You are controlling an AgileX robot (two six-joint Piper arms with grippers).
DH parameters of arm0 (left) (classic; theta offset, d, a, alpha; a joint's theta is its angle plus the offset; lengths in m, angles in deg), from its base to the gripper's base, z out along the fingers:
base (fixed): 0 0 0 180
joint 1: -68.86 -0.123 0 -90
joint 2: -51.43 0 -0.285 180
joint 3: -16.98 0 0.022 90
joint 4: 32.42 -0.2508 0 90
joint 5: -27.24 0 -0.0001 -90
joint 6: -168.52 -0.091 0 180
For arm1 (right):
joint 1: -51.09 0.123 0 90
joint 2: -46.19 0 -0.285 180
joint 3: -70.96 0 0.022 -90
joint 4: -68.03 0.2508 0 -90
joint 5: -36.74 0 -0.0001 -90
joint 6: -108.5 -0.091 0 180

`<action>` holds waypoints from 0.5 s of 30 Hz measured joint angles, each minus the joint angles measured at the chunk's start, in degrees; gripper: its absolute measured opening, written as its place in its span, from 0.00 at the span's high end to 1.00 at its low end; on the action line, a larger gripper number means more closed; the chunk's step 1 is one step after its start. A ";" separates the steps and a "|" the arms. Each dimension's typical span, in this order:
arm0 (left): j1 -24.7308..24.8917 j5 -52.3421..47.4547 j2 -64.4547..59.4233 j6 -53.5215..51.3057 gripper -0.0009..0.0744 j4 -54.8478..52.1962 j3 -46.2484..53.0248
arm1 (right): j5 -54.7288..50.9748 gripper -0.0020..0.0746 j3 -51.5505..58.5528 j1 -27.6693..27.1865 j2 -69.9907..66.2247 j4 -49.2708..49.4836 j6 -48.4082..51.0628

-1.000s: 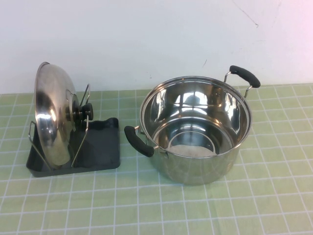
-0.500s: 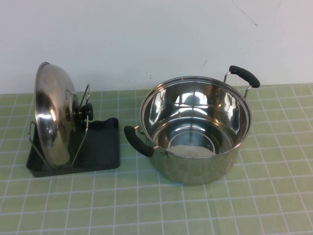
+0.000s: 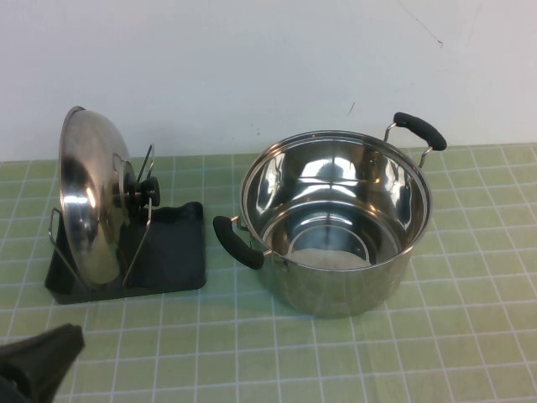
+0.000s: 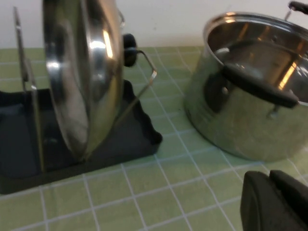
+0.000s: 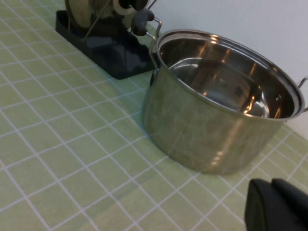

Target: Put pot lid on rack

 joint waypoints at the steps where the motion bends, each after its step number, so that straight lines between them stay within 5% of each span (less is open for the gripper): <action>1: 0.00 -1.21 0.08 -2.29 0.99 1.21 0.26 | 0.71 0.98 0.74 0.00 0.00 0.00 -0.21; 15: 0.00 -3.10 0.35 -7.36 0.99 4.73 1.00 | 0.72 0.98 1.99 0.00 0.00 0.00 -0.56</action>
